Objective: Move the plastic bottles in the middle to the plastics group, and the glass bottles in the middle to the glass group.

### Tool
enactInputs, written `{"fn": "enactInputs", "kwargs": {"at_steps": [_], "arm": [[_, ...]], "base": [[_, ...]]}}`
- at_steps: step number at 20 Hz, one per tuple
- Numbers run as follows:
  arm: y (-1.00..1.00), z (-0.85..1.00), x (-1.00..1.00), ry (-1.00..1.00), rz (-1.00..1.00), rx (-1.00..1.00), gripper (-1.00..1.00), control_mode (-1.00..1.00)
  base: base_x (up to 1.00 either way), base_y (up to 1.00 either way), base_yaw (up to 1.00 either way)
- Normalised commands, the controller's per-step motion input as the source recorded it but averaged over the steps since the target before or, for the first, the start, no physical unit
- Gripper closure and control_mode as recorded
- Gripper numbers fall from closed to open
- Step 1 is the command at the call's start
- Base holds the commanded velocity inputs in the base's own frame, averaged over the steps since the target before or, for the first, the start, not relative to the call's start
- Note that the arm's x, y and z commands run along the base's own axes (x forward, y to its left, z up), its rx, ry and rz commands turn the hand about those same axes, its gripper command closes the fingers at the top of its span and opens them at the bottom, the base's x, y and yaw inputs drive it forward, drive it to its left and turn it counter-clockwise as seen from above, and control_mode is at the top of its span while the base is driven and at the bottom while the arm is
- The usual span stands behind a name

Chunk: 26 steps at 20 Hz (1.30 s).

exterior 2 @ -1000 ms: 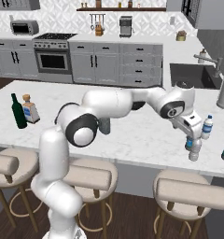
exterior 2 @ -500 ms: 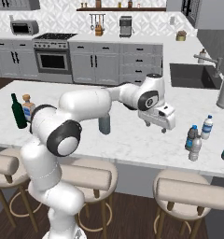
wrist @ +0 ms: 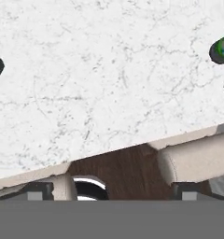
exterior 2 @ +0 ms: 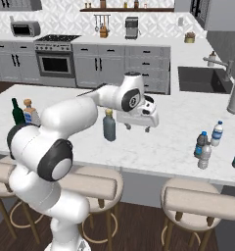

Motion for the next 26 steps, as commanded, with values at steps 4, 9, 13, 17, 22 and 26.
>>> {"fn": "enactInputs", "kwargs": {"at_steps": [4, 9, 13, 17, 22, 26], "arm": [[0.85, 0.07, 0.00, 0.00, 0.36, 0.00, -1.00, -1.00], [0.79, 0.12, 0.02, 0.00, 0.32, 0.08, -1.00, -1.00], [0.68, 0.09, 0.14, -0.12, 0.32, 0.15, -1.00, -1.00], [0.51, 0.09, 0.40, -0.20, 0.18, 0.16, -1.00, -1.00], [0.43, 0.01, 0.74, -0.11, 0.03, 0.01, -1.00, -1.00], [0.20, 0.00, 0.88, 0.00, 0.00, 0.00, -1.00, -1.00]], "base": [[0.00, 0.00, 0.00], [0.00, 0.00, 0.00], [0.00, 0.00, 0.00], [0.00, 0.00, 0.00], [0.00, 0.00, 0.00], [0.00, 0.00, 0.00]]}}
